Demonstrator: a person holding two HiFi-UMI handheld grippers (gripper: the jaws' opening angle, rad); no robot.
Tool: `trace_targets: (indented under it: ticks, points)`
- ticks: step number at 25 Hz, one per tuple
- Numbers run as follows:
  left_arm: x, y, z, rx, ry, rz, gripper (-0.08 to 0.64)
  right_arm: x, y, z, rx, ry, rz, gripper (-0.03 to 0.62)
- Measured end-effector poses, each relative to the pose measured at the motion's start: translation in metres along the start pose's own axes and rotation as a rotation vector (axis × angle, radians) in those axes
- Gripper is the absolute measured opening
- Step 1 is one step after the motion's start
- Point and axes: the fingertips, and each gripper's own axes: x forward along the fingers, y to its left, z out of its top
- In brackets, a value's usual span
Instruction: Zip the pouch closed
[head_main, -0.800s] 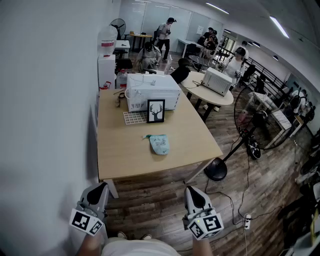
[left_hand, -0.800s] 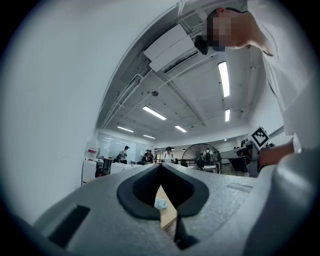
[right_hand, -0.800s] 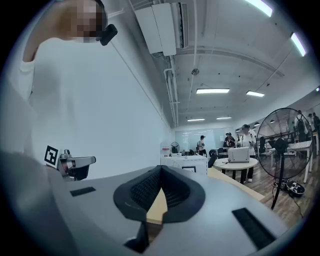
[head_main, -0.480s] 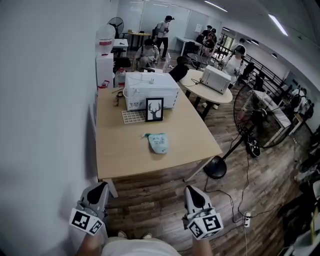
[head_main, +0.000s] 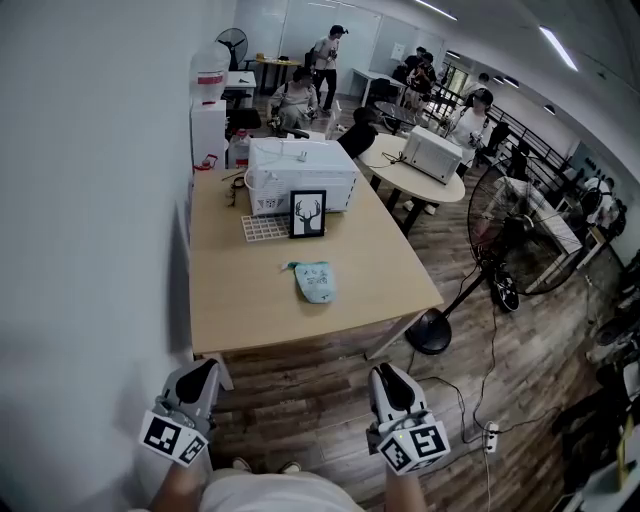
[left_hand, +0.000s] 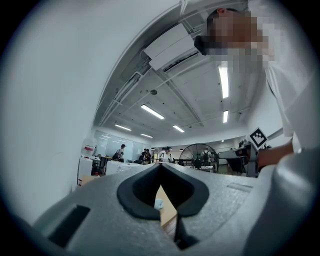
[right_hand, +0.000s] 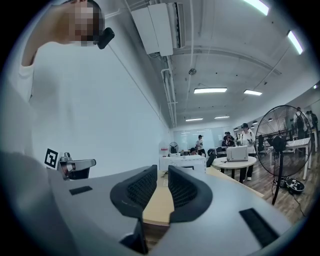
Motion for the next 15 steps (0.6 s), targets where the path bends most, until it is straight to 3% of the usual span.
trace_targets:
  ticks: [3,5,6,7,8,12,15]
  points:
    - [0.000,0.001,0.000,-0.005,-0.009,0.007,0.015,0.000,-0.003,0.000,0.001,-0.003,-0.006,0.065]
    - [0.001,0.005,0.001,-0.016,-0.029,0.023,0.015,0.001,-0.007,0.001,0.010,-0.014,-0.007,0.109]
    - [0.002,0.007,0.002,-0.024,-0.038,0.035,0.073,0.001,-0.008,0.002,0.016,-0.021,-0.007,0.140]
    - [0.003,0.010,0.003,-0.031,-0.043,0.051,0.228,0.000,-0.011,0.003,0.022,-0.027,-0.008,0.180]
    - [0.004,0.012,0.003,-0.032,-0.044,0.069,0.278,-0.001,-0.014,0.004,0.026,-0.030,-0.010,0.218]
    - [0.007,0.019,0.001,-0.020,-0.037,0.138,0.393,-0.005,-0.028,0.004,0.037,-0.032,-0.021,0.248]
    - [0.013,0.019,-0.003,-0.024,-0.034,0.147,0.433,-0.006,-0.037,0.001,0.053,-0.028,-0.007,0.276]
